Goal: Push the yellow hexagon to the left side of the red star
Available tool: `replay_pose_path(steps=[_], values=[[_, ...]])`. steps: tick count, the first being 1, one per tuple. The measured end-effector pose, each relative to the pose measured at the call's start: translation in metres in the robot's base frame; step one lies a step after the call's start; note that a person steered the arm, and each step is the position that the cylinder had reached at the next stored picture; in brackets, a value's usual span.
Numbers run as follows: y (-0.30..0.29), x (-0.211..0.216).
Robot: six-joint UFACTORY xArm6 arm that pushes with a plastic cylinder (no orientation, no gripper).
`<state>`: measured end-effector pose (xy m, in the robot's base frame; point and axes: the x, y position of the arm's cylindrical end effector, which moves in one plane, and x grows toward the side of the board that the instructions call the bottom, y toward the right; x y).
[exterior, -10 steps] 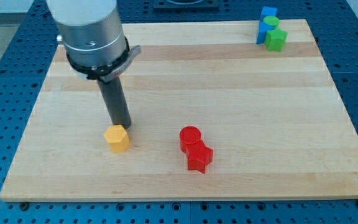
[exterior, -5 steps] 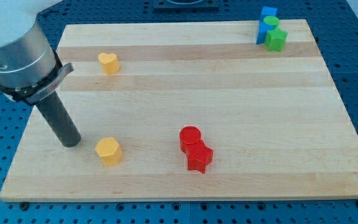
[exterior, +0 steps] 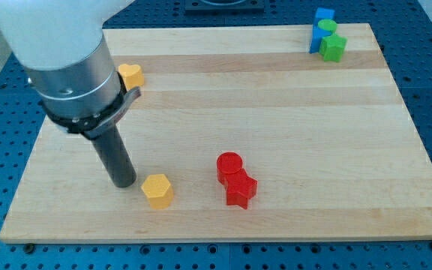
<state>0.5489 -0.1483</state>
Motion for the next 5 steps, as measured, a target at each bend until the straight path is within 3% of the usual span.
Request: replay_pose_path(steps=[3, 5], values=[[0.088, 0.011], [0.060, 0.030]])
